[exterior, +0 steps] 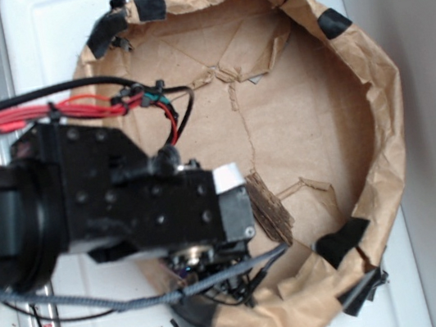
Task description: Grab the blue ball.
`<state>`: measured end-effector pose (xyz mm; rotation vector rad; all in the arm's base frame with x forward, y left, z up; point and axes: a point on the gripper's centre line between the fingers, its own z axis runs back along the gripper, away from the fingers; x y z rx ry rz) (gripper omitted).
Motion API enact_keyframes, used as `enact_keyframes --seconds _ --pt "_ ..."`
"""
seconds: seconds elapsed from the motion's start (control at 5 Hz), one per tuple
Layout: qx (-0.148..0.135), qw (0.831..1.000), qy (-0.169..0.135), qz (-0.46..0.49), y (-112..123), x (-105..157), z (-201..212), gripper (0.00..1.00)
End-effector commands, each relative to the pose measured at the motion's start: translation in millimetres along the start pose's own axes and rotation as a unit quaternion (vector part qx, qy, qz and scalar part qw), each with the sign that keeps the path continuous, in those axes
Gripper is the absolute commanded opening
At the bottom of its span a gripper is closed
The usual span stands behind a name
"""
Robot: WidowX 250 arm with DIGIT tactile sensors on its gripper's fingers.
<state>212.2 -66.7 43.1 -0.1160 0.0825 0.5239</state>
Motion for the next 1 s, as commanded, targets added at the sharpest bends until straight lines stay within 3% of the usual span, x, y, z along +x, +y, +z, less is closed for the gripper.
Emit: enact_keyframes --seconds 0.0,0.2,0.4,0.8 --pt "-0.031 0.986 -0.141 -0.083 14 30 94 0.00" --pt "0.007 0.967 -0.231 -0.106 34 43 149 0.00" --pt "0.010 0.962 -0.252 -0.107 45 53 156 0.00" --pt "0.027 0.965 -0.235 -0.114 44 52 137 0.00"
